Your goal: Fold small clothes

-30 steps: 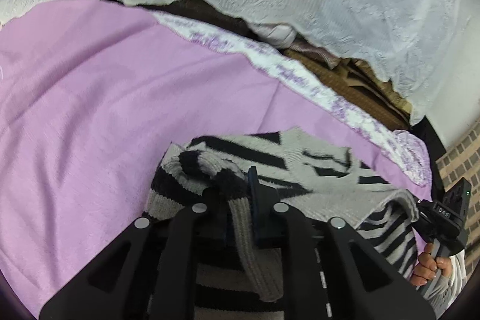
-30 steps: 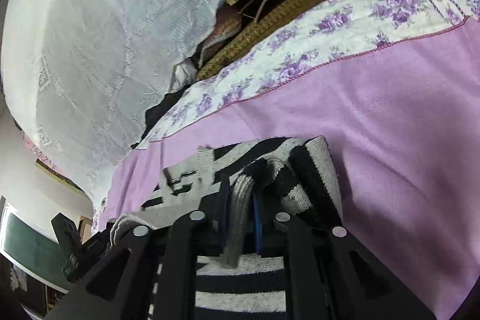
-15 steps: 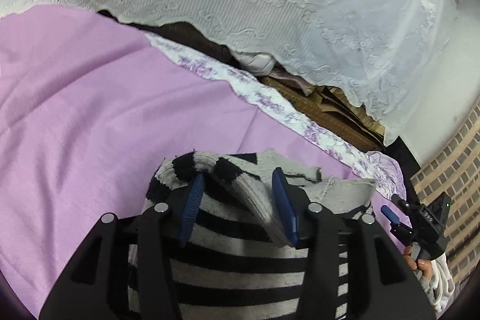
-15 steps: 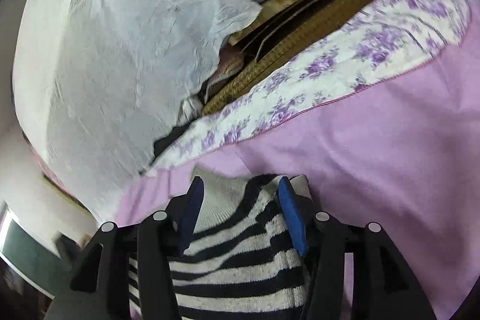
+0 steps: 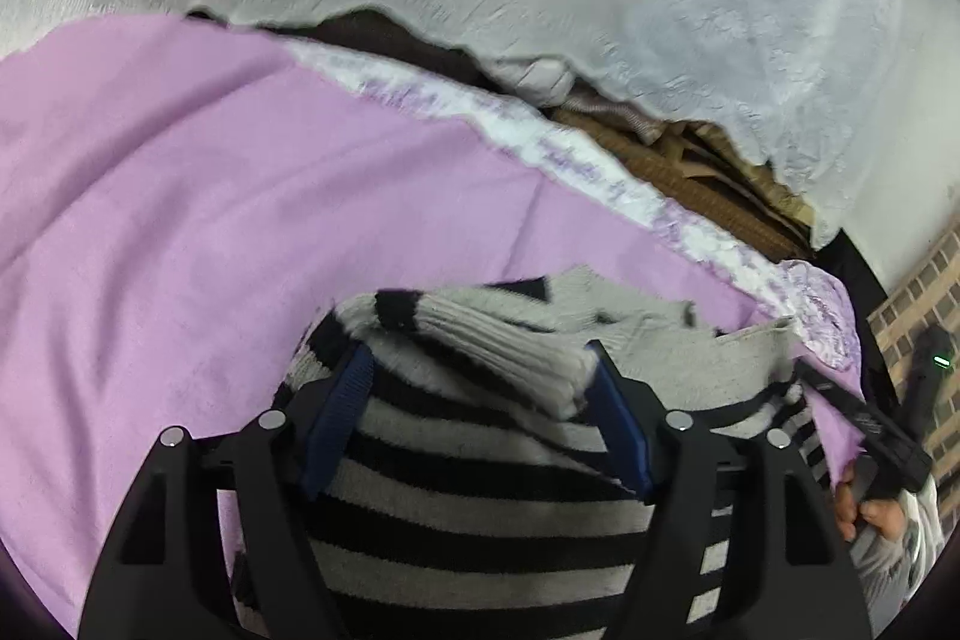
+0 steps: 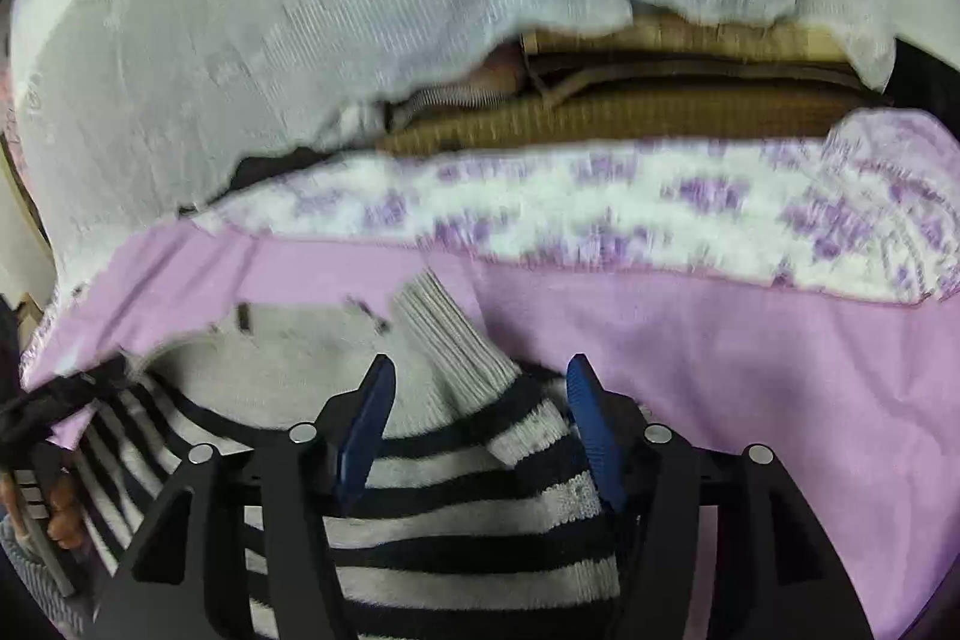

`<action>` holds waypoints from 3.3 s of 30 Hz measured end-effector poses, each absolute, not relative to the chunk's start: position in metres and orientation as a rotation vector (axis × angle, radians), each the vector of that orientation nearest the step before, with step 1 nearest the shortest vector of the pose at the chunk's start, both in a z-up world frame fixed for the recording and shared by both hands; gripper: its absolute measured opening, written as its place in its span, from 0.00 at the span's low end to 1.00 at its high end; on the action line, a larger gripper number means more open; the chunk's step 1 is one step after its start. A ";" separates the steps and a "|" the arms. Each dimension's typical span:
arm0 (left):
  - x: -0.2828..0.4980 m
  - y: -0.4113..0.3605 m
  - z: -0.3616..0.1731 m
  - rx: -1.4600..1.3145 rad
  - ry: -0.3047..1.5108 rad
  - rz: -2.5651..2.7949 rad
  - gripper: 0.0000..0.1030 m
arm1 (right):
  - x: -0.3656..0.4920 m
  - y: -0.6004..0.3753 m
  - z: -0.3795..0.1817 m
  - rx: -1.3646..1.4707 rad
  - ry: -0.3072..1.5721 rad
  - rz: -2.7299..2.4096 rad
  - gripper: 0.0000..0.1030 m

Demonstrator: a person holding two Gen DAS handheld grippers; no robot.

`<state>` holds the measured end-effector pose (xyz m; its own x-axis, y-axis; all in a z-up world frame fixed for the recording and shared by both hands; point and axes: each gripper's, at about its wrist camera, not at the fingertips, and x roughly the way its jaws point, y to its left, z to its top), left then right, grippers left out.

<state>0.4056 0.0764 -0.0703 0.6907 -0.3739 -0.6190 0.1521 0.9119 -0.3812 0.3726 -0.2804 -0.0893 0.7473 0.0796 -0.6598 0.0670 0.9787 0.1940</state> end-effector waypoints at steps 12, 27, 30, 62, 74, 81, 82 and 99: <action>0.404 0.099 -0.064 -0.389 0.695 -0.234 0.93 | 0.373 -0.325 -0.111 0.493 0.771 -0.001 0.15; 0.462 0.056 -0.091 -0.297 0.899 -0.275 0.93 | 0.369 -0.254 -0.084 0.294 0.675 0.066 0.41; 0.462 0.081 -0.095 -0.448 0.878 -0.356 0.93 | 0.382 -0.293 -0.112 0.521 0.764 0.050 0.35; 0.358 0.034 -0.089 -0.085 0.753 -0.280 0.96 | 0.309 -0.202 -0.089 0.100 0.611 0.081 0.78; 0.329 0.030 -0.105 0.053 0.762 -0.191 0.96 | 0.301 -0.202 -0.109 0.069 0.747 0.033 0.81; 0.303 0.041 -0.104 0.011 0.742 -0.171 0.96 | 0.276 -0.202 -0.103 0.074 0.713 -0.030 0.89; 0.299 0.044 -0.104 -0.001 0.743 -0.172 0.96 | 0.273 -0.201 -0.103 0.070 0.717 -0.038 0.91; 0.265 0.042 -0.110 0.052 0.758 -0.151 0.96 | 0.245 -0.179 -0.106 -0.056 0.763 -0.137 0.97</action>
<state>0.2653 0.0423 -0.1101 0.7158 -0.1171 -0.6884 0.1547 0.9879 -0.0072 0.2449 -0.1787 -0.1060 0.7141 -0.1439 -0.6851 0.1034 0.9896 -0.1002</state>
